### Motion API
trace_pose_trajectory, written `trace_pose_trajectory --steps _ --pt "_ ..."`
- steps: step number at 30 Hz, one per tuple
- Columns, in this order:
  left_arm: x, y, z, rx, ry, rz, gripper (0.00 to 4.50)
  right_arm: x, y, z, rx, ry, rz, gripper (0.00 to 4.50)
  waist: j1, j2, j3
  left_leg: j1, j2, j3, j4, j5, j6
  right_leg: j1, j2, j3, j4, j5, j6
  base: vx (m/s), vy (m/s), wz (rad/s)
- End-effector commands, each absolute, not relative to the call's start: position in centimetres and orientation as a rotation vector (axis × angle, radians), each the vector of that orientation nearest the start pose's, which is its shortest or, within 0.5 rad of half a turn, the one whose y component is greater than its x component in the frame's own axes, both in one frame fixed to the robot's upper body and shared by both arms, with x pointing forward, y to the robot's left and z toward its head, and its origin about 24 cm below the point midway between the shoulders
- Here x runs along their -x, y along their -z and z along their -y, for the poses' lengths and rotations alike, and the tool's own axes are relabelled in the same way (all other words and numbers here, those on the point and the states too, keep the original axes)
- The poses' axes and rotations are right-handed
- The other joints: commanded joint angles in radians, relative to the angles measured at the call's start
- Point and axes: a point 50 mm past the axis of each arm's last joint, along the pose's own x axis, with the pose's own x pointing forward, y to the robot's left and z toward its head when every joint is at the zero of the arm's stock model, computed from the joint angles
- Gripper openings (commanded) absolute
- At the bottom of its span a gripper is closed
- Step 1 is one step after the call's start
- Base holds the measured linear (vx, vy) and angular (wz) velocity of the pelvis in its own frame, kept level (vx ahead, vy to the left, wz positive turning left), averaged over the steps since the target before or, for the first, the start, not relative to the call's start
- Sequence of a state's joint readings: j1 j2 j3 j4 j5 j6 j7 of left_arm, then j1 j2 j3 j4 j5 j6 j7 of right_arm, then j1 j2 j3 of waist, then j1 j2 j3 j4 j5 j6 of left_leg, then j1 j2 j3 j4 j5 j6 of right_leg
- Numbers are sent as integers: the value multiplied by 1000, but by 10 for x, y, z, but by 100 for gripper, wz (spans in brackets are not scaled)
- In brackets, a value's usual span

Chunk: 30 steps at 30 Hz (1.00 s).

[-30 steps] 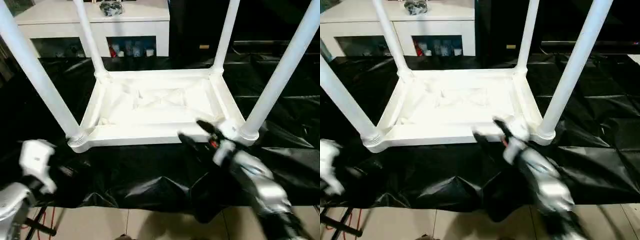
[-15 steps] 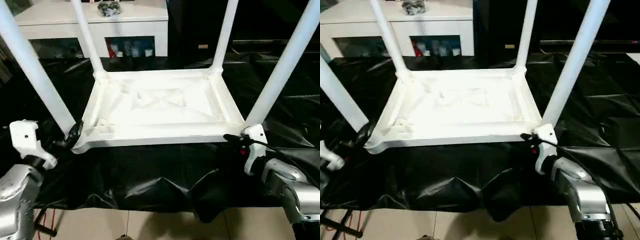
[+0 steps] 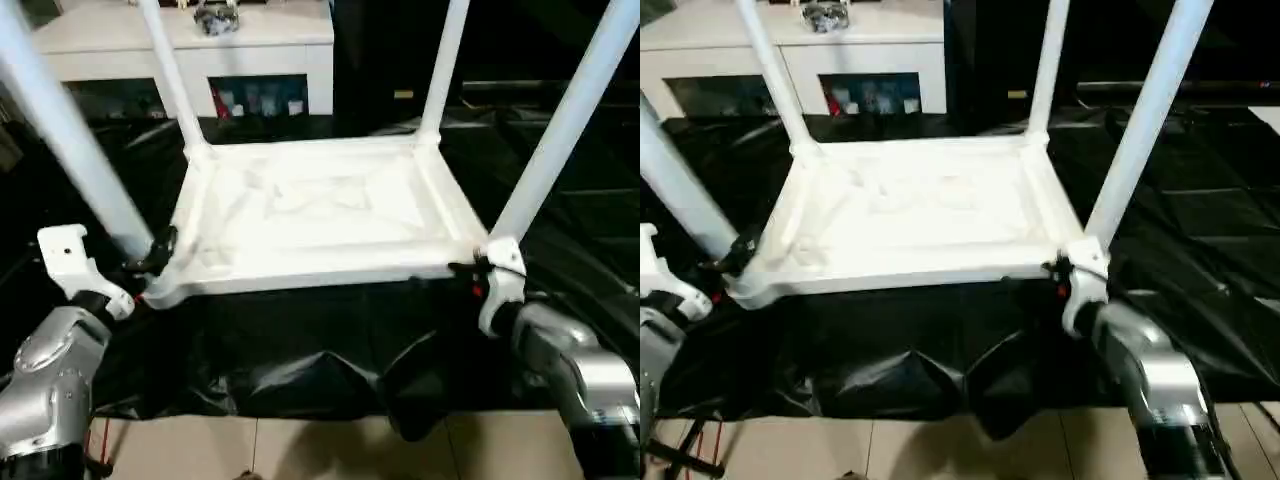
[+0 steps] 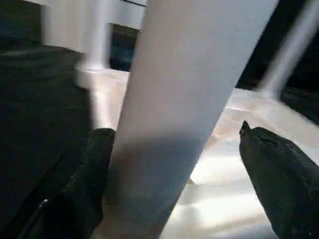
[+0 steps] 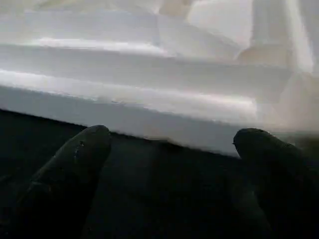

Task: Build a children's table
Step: Rotate table base

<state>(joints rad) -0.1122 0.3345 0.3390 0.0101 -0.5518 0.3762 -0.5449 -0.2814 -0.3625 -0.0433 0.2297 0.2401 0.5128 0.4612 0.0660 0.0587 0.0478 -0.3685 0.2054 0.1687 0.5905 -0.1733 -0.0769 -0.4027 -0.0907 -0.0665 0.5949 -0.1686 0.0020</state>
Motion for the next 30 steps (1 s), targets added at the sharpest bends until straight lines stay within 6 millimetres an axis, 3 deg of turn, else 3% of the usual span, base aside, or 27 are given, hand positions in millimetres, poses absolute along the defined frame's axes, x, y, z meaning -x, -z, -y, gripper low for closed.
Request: trace_pose_trajectory --steps 1,6,17,21,25,28,30 --pt "-258 -79 -227 342 513 -95 441 -296 -33 202 6 -374 -481 450 -1 5 -57 18 6 1 -76 -389 -14 23 -28 28 -87 -386 -143 0 0 0" --pt "-245 -78 -216 372 709 -155 441 -299 -32 200 19 -386 -482 450 12 5 -60 10 8 4 -78 -314 -4 35 -28 31 -73 -301 -159 0 0 0" --pt "-250 -99 -176 362 1017 -175 441 -313 -33 190 46 -421 -461 450 8 5 -58 13 6 4 -79 -319 -19 39 -30 32 -73 -343 -149 0 0 0" --pt "-253 -104 -152 303 1131 -197 441 -318 -33 182 59 -455 -455 450 -3 3 -62 7 3 6 -75 -274 -10 45 -27 32 -67 -272 -173 0 0 0" --pt "-255 -113 -138 310 1192 -162 441 -322 -32 176 75 -488 -450 450 -16 4 -62 6 3 7 -72 -268 -6 49 -29 30 -67 -280 -183 0 0 0" --pt "-250 -125 -125 363 1296 -112 441 -326 -34 167 85 -532 -443 450 -22 3 -64 6 2 7 -69 -260 1 51 -30 28 -67 -273 -199 0 0 0" --pt "-243 -137 -112 500 1392 -65 441 -331 -34 151 113 -600 -439 450 -28 10 -64 2 1 7 -67 -256 -3 53 -28 27 -62 -251 -214 0 0 0"
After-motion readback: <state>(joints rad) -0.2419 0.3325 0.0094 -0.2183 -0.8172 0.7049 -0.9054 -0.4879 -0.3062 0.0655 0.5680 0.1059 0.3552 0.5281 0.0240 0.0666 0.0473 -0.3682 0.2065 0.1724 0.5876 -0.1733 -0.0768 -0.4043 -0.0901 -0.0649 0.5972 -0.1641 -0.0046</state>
